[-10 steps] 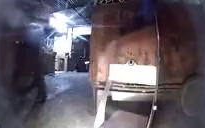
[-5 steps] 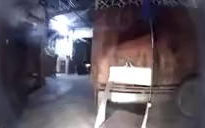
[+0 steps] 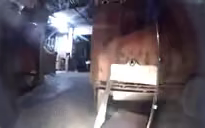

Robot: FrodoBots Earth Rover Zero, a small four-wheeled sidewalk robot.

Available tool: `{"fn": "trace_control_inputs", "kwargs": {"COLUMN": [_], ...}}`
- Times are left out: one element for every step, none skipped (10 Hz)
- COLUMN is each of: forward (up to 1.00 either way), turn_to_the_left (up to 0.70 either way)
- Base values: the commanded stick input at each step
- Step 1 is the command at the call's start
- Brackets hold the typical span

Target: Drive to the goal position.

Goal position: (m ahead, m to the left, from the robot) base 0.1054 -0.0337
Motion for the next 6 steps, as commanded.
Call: {"fn": "trace_control_inputs", "kwargs": {"forward": [-0.65, 0.08, 0.12, 0.12, 0.12, 0.12], "turn_to_the_left": [0.04, 0.03, 0.03, 0.03, 0.03, 0.03]}}
